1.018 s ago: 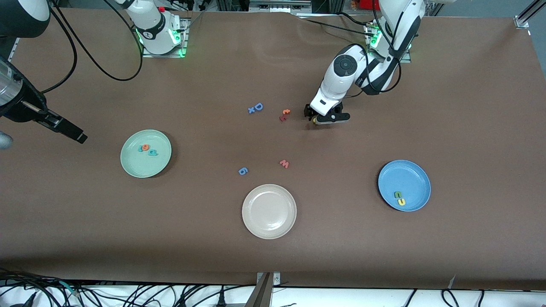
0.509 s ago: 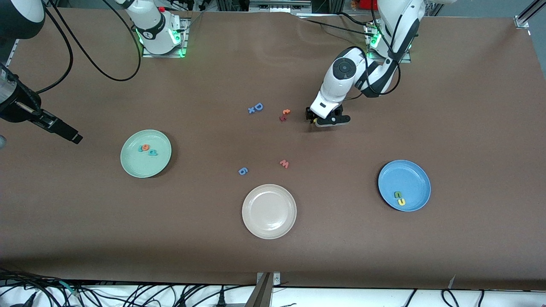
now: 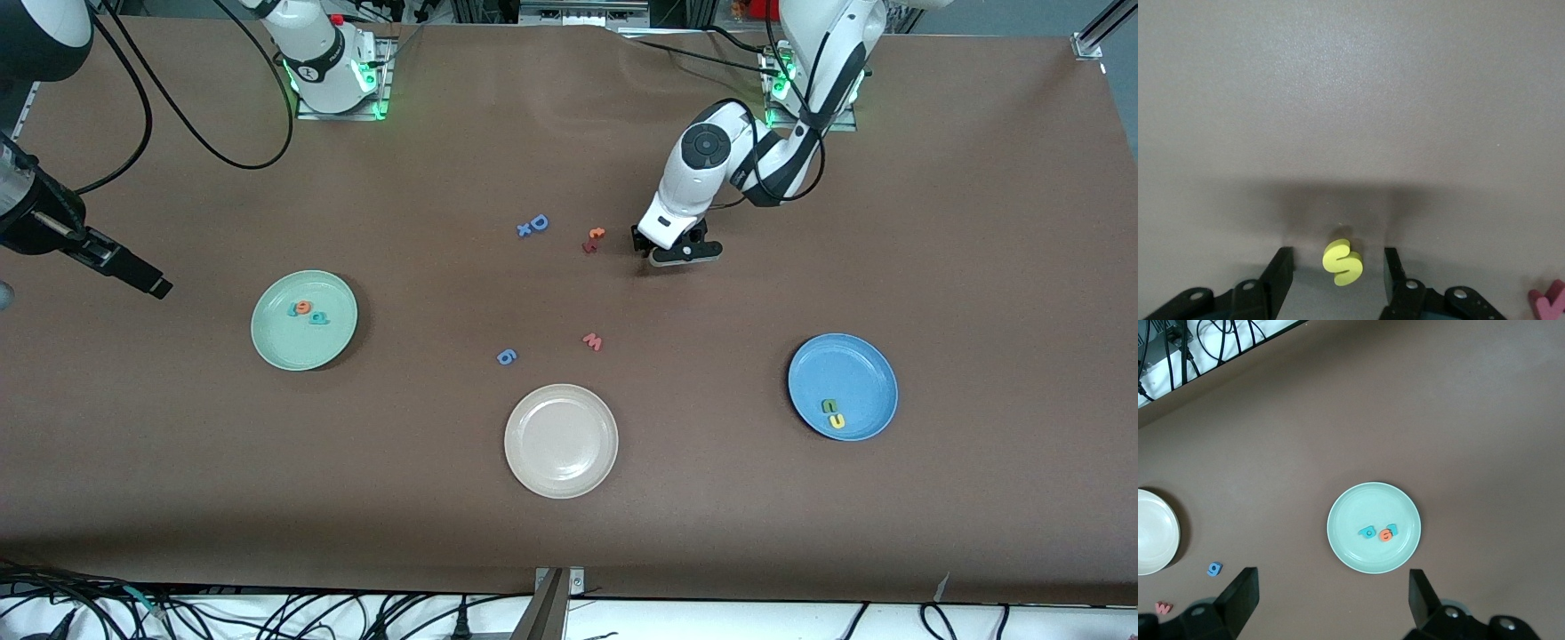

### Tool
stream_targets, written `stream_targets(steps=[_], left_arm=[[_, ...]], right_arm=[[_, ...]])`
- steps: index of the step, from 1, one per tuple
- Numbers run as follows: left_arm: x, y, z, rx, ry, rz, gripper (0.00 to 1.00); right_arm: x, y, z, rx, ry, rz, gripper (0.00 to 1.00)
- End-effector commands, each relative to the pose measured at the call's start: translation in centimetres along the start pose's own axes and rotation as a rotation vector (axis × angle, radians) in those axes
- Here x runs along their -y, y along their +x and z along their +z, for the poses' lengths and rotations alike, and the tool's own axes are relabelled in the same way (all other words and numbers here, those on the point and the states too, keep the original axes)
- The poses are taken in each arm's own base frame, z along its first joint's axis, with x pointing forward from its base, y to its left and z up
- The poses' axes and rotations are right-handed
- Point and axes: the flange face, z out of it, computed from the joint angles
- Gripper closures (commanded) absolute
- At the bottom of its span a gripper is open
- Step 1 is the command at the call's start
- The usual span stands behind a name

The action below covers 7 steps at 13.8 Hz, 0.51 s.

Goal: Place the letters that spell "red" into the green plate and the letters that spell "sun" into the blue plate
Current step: 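Lower the left gripper and grasp the yellow s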

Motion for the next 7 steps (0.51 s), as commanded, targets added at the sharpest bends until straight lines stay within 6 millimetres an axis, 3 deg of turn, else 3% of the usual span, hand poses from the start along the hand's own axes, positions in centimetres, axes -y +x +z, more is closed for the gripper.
stream_targets(steps=[1,7], left_arm=[[-0.19,0.44,0.27,-0.031,0.037,0.005,0.42],[-0.26,0.42,0.36,-0.038,0.043,-0.02,0.49]], right_arm=[[-0.38,-0.54,-0.42,0.006,0.018,-0.006,0.01],[-0.2,-0.6,0.13,-0.005,0.024,-0.025,0.01]])
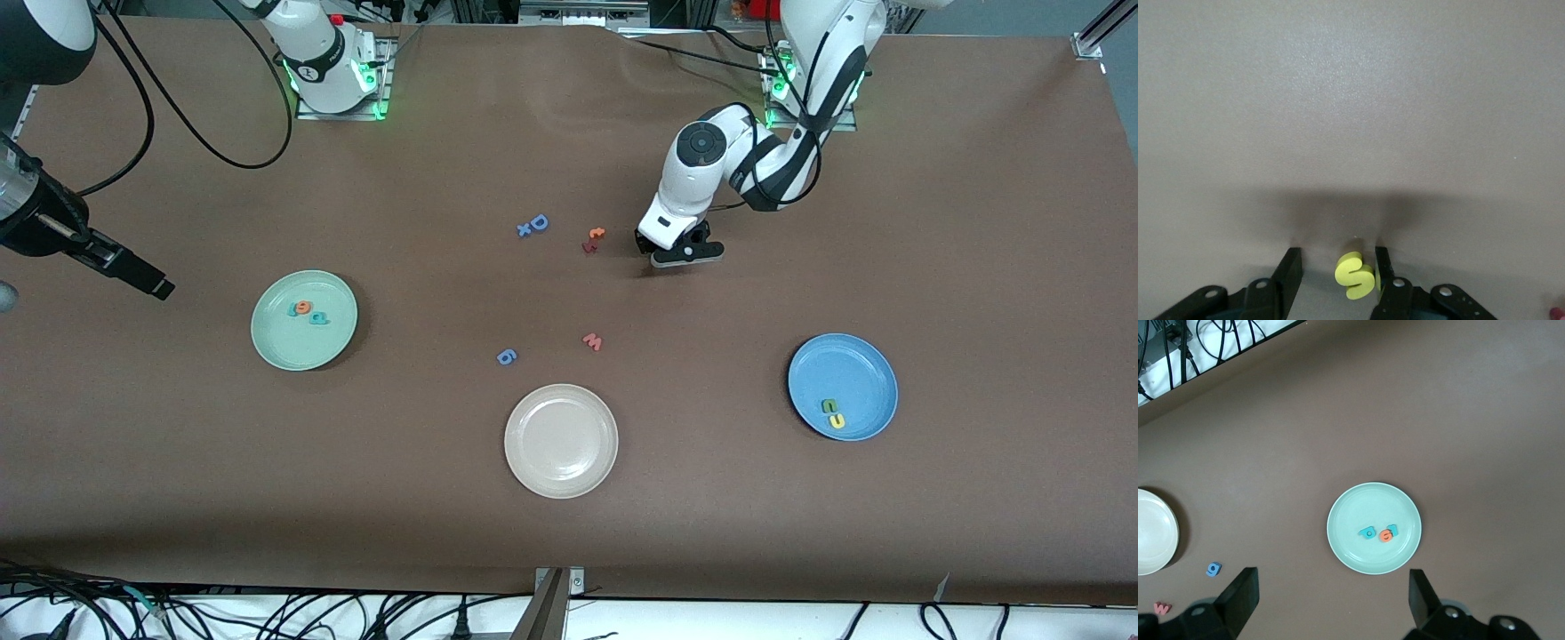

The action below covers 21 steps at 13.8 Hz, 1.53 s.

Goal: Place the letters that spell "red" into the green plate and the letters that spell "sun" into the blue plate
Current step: 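Lower the left gripper and grasp the yellow s, then carry the yellow s with the left gripper over the blue plate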

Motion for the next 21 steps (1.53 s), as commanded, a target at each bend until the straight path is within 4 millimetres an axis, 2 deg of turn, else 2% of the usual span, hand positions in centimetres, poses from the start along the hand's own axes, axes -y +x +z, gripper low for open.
stream_targets(steps=[1,3,8,19,21], left_arm=[[-0.59,0.09,0.27,-0.012,0.016,-0.014,0.48],[-0.73,-0.1,0.27,-0.012,0.016,-0.013,0.49],[-0.75,-0.2,0.43,-0.01,0.018,-0.01,0.63],[-0.81,-0.49,0.82,-0.005,0.023,-0.005,0.74],[-0.82,-0.48,0.81,-0.006,0.022,-0.004,0.82]], right_arm=[[-0.28,-0.65,-0.23,-0.003,0.022,-0.019,0.01],[-0.33,-0.77,-0.42,-0.005,0.023,-0.019,0.01],[-0.35,-0.81,-0.45,-0.005,0.022,-0.019,0.01],[-0.47,-0.87,-0.47,0.0,0.019,-0.016,0.01],[-0.41,-0.93,-0.46,0.002,0.019,-0.017,0.01]])
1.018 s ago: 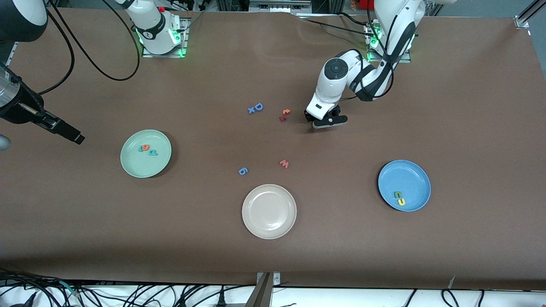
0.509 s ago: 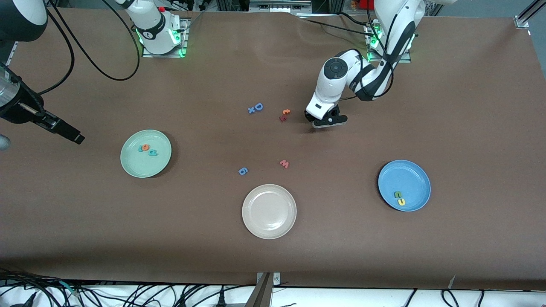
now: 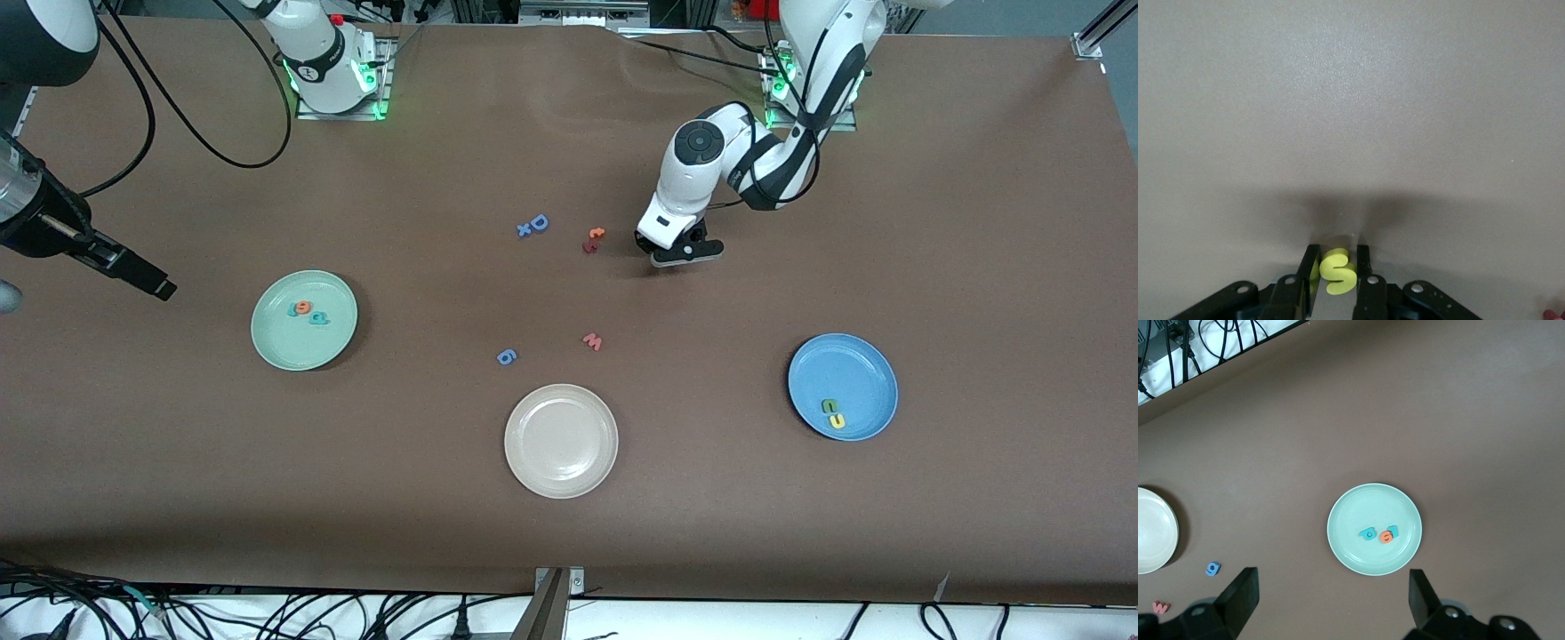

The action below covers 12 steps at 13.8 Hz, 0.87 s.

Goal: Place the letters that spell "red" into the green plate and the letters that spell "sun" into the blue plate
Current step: 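Carry the yellow s with the left gripper over the blue plate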

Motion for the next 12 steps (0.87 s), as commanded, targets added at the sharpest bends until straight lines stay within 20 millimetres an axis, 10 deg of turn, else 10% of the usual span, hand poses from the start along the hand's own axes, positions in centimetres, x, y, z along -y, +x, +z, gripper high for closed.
stream_targets(steps=[1,5,12], left_arm=[[-0.5,-0.4,1.0,-0.003,0.019,0.014,0.87],[-1.0,0.7,0.1,-0.014,0.023,0.018,0.92],[-3.2,9.7,-6.5,0.014,0.094,0.021,0.93]], right_arm=[[-0.5,-0.9,-0.5,0.005,0.016,-0.01,0.01],[-0.5,-0.9,-0.5,0.007,0.016,-0.013,0.01],[-0.5,-1.2,-0.7,0.008,0.014,-0.013,0.01]])
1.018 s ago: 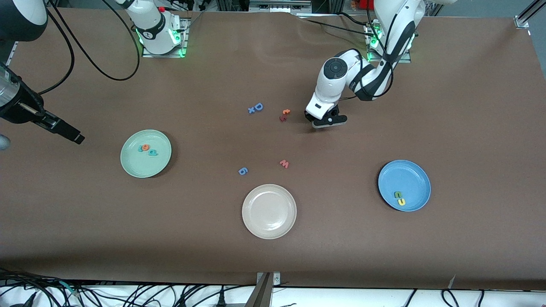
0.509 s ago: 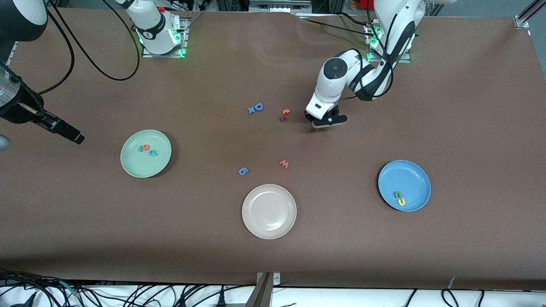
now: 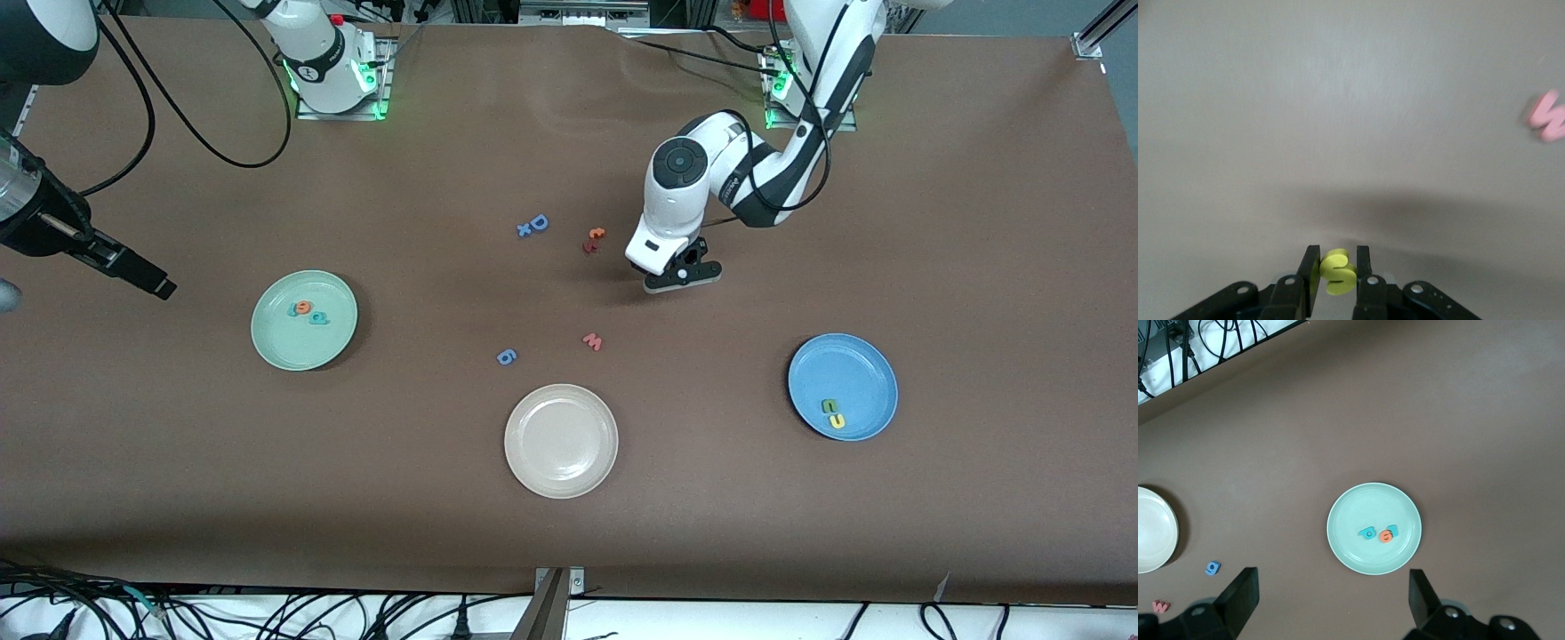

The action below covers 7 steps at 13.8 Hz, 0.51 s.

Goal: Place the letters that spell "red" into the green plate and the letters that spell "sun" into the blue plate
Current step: 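Carry the yellow s with the left gripper over the blue plate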

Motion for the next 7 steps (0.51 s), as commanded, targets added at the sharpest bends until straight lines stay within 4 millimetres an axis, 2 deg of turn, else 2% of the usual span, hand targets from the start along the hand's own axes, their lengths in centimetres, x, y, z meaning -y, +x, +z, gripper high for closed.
stream_targets(steps=[1,2,4,7], left_arm=[[1.2,4.0,0.4,0.017,-0.008,0.059,0.94],[2.2,6.1,0.6,0.024,-0.024,0.061,0.94],[3.1,9.3,-0.3,0.021,-0.057,0.066,0.94],[8.1,15.3,-2.4,0.048,-0.042,0.118,0.96]], right_arm=[[-0.5,-1.0,-0.7,0.003,0.018,-0.013,0.01],[-0.5,-1.0,-0.7,0.001,0.018,-0.013,0.01],[-0.5,-1.0,-0.6,0.0,0.019,-0.013,0.01],[-0.5,-1.0,-0.5,0.002,0.016,-0.013,0.01]])
